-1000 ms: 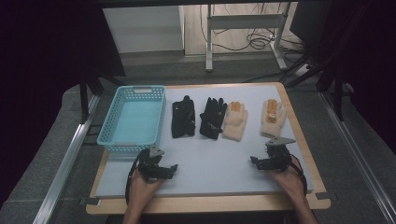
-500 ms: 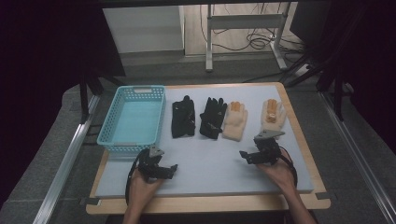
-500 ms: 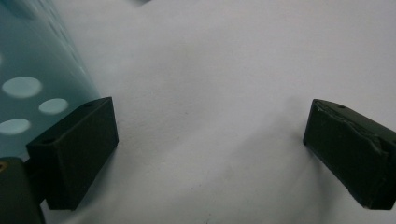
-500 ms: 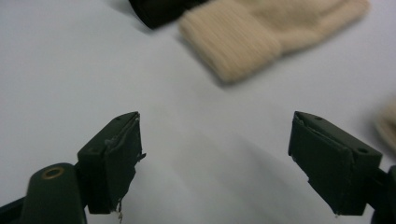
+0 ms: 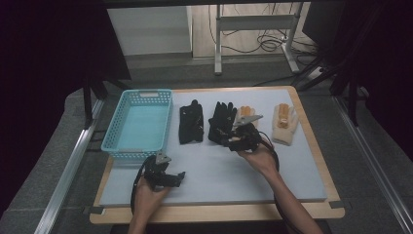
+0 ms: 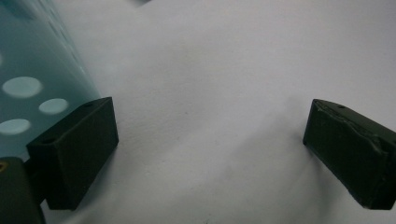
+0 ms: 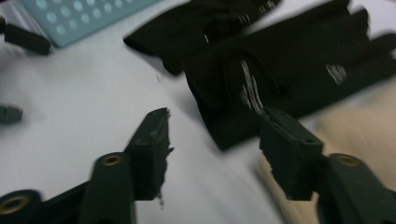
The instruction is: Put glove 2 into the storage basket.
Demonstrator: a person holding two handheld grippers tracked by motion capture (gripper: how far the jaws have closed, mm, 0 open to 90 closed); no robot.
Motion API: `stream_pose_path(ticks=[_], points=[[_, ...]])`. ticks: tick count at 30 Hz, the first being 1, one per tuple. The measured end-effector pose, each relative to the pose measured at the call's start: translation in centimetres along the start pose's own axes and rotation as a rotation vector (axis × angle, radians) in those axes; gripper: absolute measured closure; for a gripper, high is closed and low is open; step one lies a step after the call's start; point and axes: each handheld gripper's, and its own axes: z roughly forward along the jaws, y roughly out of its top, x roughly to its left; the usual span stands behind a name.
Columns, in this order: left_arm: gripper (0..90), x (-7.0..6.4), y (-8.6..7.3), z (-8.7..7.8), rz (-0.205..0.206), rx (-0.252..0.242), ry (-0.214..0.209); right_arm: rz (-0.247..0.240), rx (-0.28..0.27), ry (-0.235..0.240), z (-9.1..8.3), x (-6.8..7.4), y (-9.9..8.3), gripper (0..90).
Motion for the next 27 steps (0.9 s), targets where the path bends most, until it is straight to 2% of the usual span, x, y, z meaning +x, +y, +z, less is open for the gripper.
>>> stream_pose_path(ticks=[7,10,11,12,14,15,19,20,21,25,27], points=[[3.9,0.0,0.0,0.0,0.001,0.000,-0.001,-0.046,0.022,0.003,3.8,1.3,4.0,59.7],[3.9,0.0,0.0,0.0,0.000,0.001,-0.002,-0.046,0.035,0.002,5.8,1.7,5.3,63.6],[3.9,0.0,0.0,0.0,0.000,0.001,-0.002,-0.037,0.047,-0.002,7.1,1.8,5.9,65.3],[3.9,0.0,0.0,0.0,0.000,0.001,-0.001,-0.037,0.047,-0.002,7.1,1.8,5.9,65.3],[3.9,0.0,0.0,0.0,-0.002,0.000,-0.002,-0.026,0.074,-0.021,9.0,1.7,6.5,65.2],[3.9,0.0,0.0,0.0,0.003,0.003,-0.002,-0.026,0.074,-0.021,9.0,1.7,6.5,65.2],[3.9,0.0,0.0,0.0,0.002,0.002,-0.002,-0.003,0.087,-0.051,11.1,1.2,6.7,53.8],[3.9,0.0,0.0,0.0,0.003,0.002,-0.002,0.000,0.097,-0.063,11.6,1.1,6.7,52.0],[3.9,0.0,0.0,0.0,0.003,0.002,-0.002,0.008,0.115,-0.087,12.4,1.0,6.6,46.6],[3.9,0.0,0.0,0.0,0.002,0.002,-0.002,0.027,0.150,-0.089,13.5,0.6,6.4,41.2],[3.9,0.0,0.0,0.0,0.002,0.002,-0.002,0.014,0.168,-0.091,14.0,0.7,6.3,41.4]])
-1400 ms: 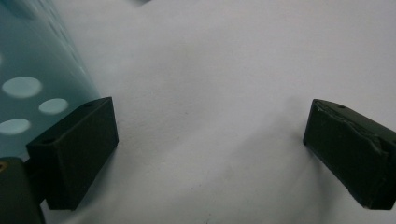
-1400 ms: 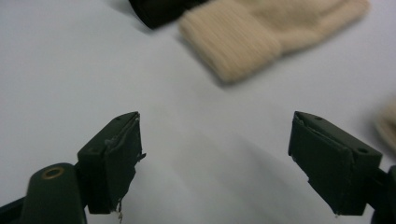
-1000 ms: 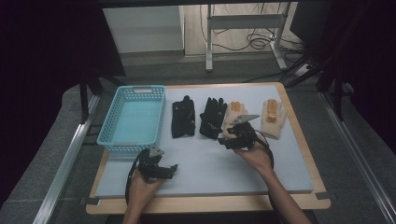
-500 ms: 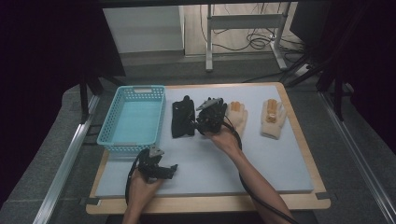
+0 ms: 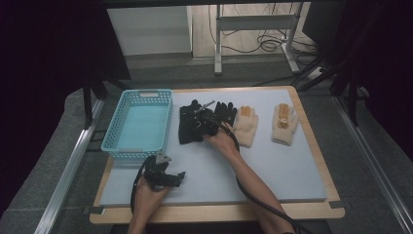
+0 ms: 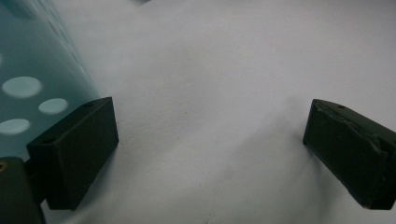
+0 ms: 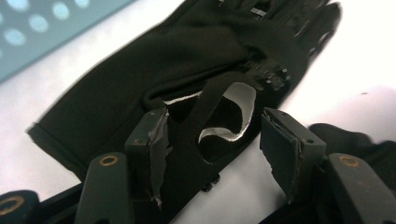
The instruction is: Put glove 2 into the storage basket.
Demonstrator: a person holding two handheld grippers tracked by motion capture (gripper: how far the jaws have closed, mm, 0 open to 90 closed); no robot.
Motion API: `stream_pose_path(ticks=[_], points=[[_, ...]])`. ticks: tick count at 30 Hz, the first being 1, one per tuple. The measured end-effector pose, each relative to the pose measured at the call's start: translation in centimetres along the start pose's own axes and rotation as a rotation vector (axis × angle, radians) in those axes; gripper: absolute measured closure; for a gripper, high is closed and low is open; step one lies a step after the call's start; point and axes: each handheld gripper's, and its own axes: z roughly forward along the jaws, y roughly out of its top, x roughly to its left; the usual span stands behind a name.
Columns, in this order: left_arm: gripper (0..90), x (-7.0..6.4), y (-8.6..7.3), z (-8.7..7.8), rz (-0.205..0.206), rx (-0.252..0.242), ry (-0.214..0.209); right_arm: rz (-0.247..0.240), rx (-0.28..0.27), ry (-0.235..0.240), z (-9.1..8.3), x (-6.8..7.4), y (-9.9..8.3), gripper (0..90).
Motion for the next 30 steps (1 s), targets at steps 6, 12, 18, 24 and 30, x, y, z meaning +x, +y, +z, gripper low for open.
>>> stream_pose_path(ticks=[6,12,18,24,30], points=[[3.9,0.0,0.0,0.0,0.000,0.001,0.000,0.047,0.002,0.043,-0.1,0.0,0.0,79.5],[3.9,0.0,0.0,0.0,-0.001,0.001,-0.001,0.054,-0.030,0.055,-1.4,0.9,0.4,84.3],[3.9,0.0,0.0,0.0,0.001,0.004,-0.001,0.036,-0.067,0.119,-4.8,2.0,0.6,84.2],[3.9,0.0,0.0,0.0,0.001,0.002,-0.001,0.008,-0.078,0.168,-9.8,3.7,-2.2,84.2],[3.9,0.0,0.0,0.0,-0.002,0.000,0.000,0.057,-0.110,0.227,-13.8,4.0,-5.7,84.1]])
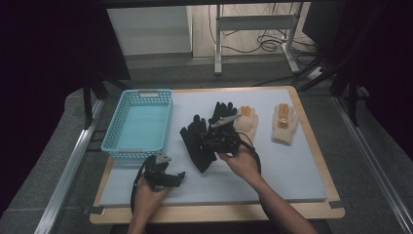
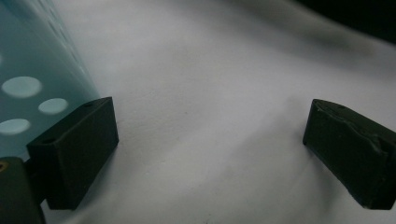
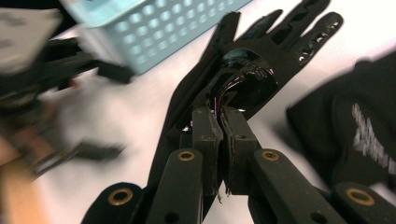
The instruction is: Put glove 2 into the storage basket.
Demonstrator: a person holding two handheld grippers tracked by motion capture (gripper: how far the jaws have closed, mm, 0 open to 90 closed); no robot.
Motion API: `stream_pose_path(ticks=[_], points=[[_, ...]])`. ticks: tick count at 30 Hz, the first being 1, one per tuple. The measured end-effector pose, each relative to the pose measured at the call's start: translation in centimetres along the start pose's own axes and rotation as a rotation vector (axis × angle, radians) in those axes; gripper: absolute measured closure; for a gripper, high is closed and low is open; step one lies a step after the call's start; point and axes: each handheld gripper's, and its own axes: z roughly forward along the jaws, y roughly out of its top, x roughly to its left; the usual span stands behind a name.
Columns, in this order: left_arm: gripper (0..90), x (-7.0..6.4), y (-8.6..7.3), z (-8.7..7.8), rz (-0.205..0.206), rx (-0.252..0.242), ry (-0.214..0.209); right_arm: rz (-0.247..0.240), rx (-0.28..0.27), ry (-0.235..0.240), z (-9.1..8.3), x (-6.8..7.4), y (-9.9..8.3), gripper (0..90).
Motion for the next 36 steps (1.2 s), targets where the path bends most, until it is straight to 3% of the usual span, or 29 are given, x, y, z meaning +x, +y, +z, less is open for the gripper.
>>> stream_pose_path(ticks=[5,10,11,13,14,16,18,20,22,25,28,31,33,36], points=[[3.9,0.0,0.0,0.0,-0.004,-0.003,0.000,0.020,-0.025,0.004,-3.4,0.6,-2.7,83.8],[3.9,-0.1,0.0,0.0,-0.007,-0.005,0.001,0.033,0.021,-0.033,-3.8,0.5,-6.7,81.6],[3.9,-0.1,0.0,0.0,-0.007,-0.005,0.001,0.037,0.032,-0.043,-3.6,0.3,-7.5,78.6],[3.9,-0.1,0.0,0.0,-0.007,-0.005,0.001,0.032,0.053,-0.061,-3.6,0.0,-8.8,61.4],[3.9,-0.1,0.0,0.0,-0.007,-0.005,0.001,0.028,0.051,-0.065,-3.8,-0.1,-9.0,57.9],[3.9,-0.1,0.0,0.0,-0.007,-0.005,0.000,0.036,0.017,-0.096,-4.9,-0.7,-9.2,58.3],[3.9,-0.1,0.0,0.0,-0.007,-0.005,0.000,0.025,0.017,-0.158,-5.7,-2.3,-9.2,69.7],[3.9,0.0,0.0,0.0,-0.004,-0.002,0.000,0.022,0.025,-0.168,-5.4,-2.8,-9.3,73.1],[3.9,0.0,0.0,0.0,-0.004,-0.002,0.000,0.008,0.067,-0.200,-4.2,-3.4,-9.7,75.1],[4.0,0.0,0.0,0.0,-0.004,-0.002,0.000,0.007,0.092,-0.170,-2.6,-3.5,-10.4,75.1],[4.0,0.0,0.0,0.0,-0.004,-0.002,0.000,-0.019,0.095,-0.139,-2.0,-1.9,-10.7,75.6],[4.0,0.0,0.0,0.0,-0.004,-0.002,0.000,-0.077,0.106,-0.128,-2.0,-0.7,-10.5,74.4],[4.0,0.0,0.0,0.0,-0.002,-0.001,0.001,-0.073,0.088,-0.144,-2.6,-1.1,-9.9,71.7],[4.0,0.0,0.0,0.0,0.001,0.002,0.000,-0.032,0.047,-0.164,-3.3,-3.7,-8.0,66.3]])
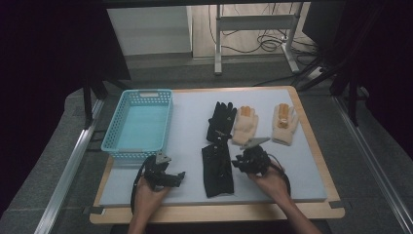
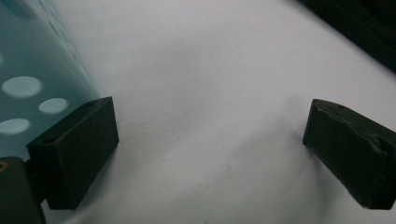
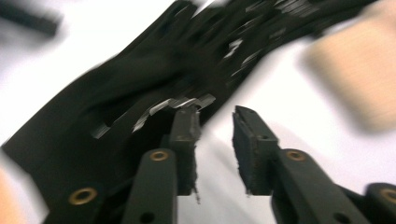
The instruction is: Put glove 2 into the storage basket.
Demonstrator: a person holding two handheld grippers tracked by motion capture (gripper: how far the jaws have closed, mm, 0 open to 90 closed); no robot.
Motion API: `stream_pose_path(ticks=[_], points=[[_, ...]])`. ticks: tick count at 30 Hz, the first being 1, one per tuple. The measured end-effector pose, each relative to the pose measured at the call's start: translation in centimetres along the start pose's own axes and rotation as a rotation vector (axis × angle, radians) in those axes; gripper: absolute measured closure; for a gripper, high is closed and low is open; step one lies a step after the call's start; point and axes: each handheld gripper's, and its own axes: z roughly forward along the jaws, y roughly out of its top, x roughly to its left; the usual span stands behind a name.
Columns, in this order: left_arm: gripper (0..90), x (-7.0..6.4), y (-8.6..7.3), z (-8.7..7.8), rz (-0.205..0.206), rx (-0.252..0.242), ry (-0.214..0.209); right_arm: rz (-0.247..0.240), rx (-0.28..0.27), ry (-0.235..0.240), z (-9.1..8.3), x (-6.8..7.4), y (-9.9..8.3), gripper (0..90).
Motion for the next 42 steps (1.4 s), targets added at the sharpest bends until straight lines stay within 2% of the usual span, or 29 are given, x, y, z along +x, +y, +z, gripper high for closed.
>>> stream_pose_path(ticks=[3,5,9,12,14,16,17,18,20,22,23,24,25,26,31,34,36,39,42], points=[[3.9,0.0,0.0,0.0,0.000,0.000,0.000,0.032,-0.012,-0.001,0.8,-2.4,1.8,58.4],[4.0,0.0,0.0,0.0,0.000,0.001,0.000,0.041,-0.016,-0.022,1.8,-3.8,3.3,55.1],[4.0,0.0,0.0,0.0,0.000,0.000,-0.001,0.052,-0.038,-0.022,3.8,-5.5,5.8,49.2],[4.0,0.0,0.0,0.0,0.000,-0.001,-0.001,0.053,-0.053,-0.029,5.5,-6.2,7.5,45.0],[4.0,0.0,0.0,0.0,0.001,0.000,-0.001,0.044,-0.051,-0.060,6.6,-6.6,8.5,44.7],[4.0,0.0,0.0,0.0,0.001,0.000,-0.001,0.060,-0.057,-0.068,7.7,-7.0,9.3,42.2],[4.0,0.0,0.0,0.0,0.001,0.000,-0.001,0.069,-0.056,-0.085,8.8,-7.4,9.9,38.9],[4.0,0.0,0.0,0.0,0.001,0.000,-0.001,0.069,-0.056,-0.085,8.8,-7.4,9.9,38.9],[4.0,0.0,0.0,0.0,0.001,0.000,-0.001,0.073,-0.047,-0.108,9.9,-7.6,10.4,38.1],[4.0,0.0,0.0,0.0,0.000,-0.002,-0.002,0.069,-0.012,-0.129,11.1,-7.7,10.7,38.2],[4.0,0.0,0.0,0.0,0.000,-0.002,-0.002,0.057,0.024,-0.140,11.7,-7.7,10.8,39.8],[4.0,0.0,0.0,0.0,0.000,-0.002,-0.001,0.031,0.071,-0.147,12.4,-7.6,10.7,46.1],[4.0,0.0,0.0,0.0,0.000,-0.002,-0.002,0.021,0.076,-0.137,12.7,-7.5,10.7,52.5],[4.0,0.0,0.0,0.0,0.000,-0.002,-0.001,0.036,0.078,-0.120,12.8,-7.6,10.7,55.7],[4.0,0.0,0.0,0.0,0.000,0.001,0.000,0.012,0.074,-0.150,12.9,-7.3,10.8,84.5],[4.0,0.0,0.0,0.0,0.001,0.001,-0.001,-0.010,0.080,-0.171,13.0,-6.9,10.8,87.5],[4.0,0.0,0.0,0.0,0.000,0.001,-0.001,-0.001,0.082,-0.152,12.9,-7.1,11.0,88.0],[4.0,0.0,0.0,0.0,0.000,0.002,-0.001,0.044,0.066,-0.107,12.1,-7.9,11.2,88.4],[4.0,0.0,0.0,0.0,-0.002,0.003,-0.004,0.040,0.028,-0.098,10.7,-8.3,11.9,88.4]])
